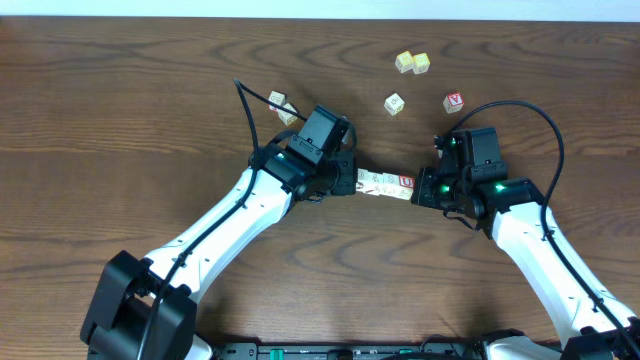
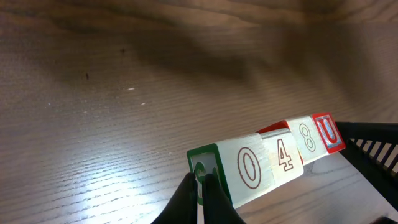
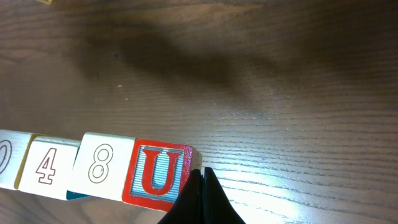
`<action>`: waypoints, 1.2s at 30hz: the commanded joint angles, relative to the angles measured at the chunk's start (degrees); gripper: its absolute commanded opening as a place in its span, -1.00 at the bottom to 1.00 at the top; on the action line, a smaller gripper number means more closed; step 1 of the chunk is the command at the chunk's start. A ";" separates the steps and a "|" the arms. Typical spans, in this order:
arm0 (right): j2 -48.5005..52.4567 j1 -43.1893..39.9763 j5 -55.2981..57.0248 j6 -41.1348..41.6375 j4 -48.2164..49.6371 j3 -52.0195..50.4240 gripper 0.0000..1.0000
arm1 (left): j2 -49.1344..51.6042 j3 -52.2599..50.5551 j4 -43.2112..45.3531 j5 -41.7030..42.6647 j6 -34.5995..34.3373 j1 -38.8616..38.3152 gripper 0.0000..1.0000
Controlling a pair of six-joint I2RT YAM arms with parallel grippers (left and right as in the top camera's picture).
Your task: Lift 4 blocks
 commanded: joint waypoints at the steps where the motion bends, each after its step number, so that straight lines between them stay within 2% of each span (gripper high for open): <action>1: -0.22 1.86 -7.82 0.85 0.85 1.75 -0.98 | 1.33 -0.20 1.16 4.15 -0.55 -1.16 -0.85; 16: 0.68 1.86 -7.80 0.87 1.25 0.90 -0.98 | 5.40 -0.20 2.40 4.20 -1.16 -1.57 -0.86; 36: 9.79 1.86 -8.02 2.05 3.19 0.90 -0.98 | 9.38 -0.22 2.86 4.15 -1.60 -3.30 -0.86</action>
